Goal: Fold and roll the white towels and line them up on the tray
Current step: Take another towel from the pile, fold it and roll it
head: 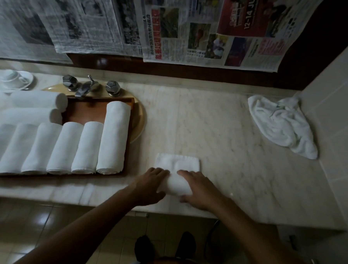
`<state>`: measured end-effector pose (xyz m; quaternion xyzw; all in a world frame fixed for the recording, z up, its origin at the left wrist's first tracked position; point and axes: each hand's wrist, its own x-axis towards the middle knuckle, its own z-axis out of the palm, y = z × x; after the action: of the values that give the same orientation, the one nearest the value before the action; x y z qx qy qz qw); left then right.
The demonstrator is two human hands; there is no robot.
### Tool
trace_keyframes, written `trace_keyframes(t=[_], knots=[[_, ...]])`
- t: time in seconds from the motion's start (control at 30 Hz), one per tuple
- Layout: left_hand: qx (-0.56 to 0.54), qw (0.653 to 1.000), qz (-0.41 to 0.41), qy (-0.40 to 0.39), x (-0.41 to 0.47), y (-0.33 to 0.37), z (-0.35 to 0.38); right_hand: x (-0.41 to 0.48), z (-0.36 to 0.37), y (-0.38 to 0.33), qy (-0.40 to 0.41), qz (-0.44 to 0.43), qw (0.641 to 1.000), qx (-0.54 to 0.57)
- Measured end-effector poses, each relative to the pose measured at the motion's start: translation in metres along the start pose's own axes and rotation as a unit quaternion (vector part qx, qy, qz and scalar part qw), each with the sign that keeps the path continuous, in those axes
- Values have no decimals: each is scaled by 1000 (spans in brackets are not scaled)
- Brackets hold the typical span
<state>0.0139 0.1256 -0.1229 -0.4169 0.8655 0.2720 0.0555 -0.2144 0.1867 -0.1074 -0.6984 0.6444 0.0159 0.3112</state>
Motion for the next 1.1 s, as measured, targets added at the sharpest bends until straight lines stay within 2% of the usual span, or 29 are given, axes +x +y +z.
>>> trace_keyframes(t=[0.07,0.17,0.37,0.43,0.57,0.63,0.7,0.77,0.87,0.97,1.03,1.1], knots=[[-25,1000,11,-15,-16,1,4,-15,5,-2,-29,27,999,34],[-70,997,22,-26,-35,1,9,-31,11,-4,-40,34,998,17],[-174,984,-31,-30,-32,-6,6,-29,2,5,-43,31,992,116],[-213,975,-58,-19,-27,-5,4,-26,-1,8,-25,33,993,110],[-204,973,-108,22,-18,1,7,-23,0,9,11,30,999,27],[-210,970,-121,38,-16,6,7,-26,4,1,72,13,997,4],[-218,965,-135,50,-12,9,8,-32,13,-8,165,-48,984,-38],[-233,957,-159,61,-10,11,6,-37,28,-16,194,-78,976,-69],[-255,937,-218,95,-7,11,6,-34,44,-17,174,-57,974,-134],[-300,907,-276,102,-7,12,8,-18,39,-12,131,-45,978,-155],[-381,867,-307,94,-6,14,7,-5,25,-8,85,-28,985,-150],[-485,802,-336,92,-1,18,1,8,10,-6,60,-24,986,-153]])
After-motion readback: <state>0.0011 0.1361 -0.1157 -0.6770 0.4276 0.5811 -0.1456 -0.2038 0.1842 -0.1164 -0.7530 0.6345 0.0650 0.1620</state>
